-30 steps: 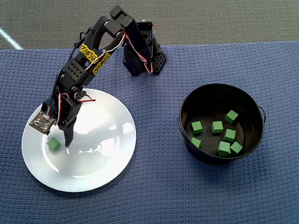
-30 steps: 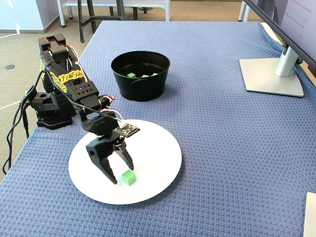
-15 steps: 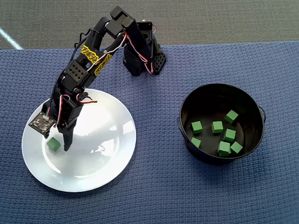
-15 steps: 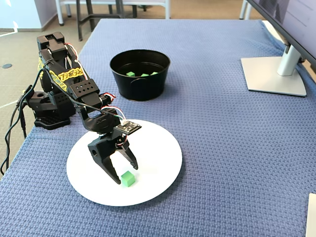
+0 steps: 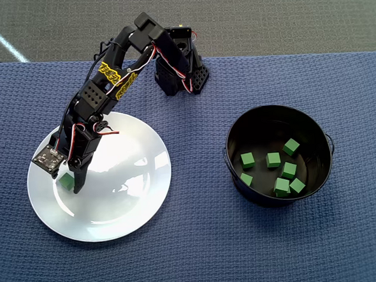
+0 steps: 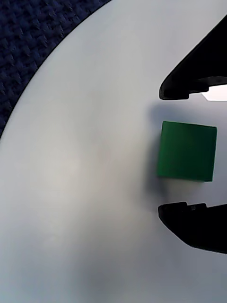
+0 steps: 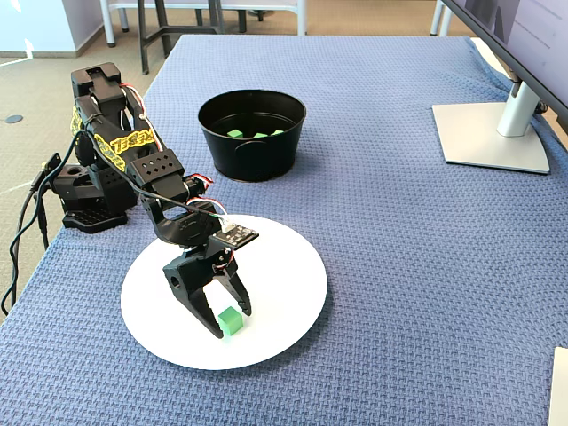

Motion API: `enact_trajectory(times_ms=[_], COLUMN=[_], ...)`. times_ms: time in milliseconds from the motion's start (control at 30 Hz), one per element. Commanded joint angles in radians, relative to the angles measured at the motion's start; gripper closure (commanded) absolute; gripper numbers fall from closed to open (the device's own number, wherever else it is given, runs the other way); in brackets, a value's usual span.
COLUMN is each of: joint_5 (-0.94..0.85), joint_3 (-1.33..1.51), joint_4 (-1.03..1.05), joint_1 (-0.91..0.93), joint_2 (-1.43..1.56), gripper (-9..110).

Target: Pick up the green cubes from the white plate and place them in the black recipient

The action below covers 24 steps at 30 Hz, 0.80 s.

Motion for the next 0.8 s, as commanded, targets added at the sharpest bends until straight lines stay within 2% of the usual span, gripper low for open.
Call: enact_trajectory(times_ms=[0, 233, 367, 567, 633, 767], joint_5=[0.008, 0.014, 0.034, 0.094, 0.126, 0.282], joint_3=[-0.061, -0.034, -0.029, -0.032, -0.044, -0.130], joint_4=[-0.017, -0.014, -0.006, -0.026, 0.014, 0.222], joint_1=[0.005, -0.005, -0.009, -0.011, -0.015, -0.046], joint_2=[0.005, 0.011, 0.018, 0.020, 0.029, 0.095], gripper=[85, 90, 101, 101, 101, 101])
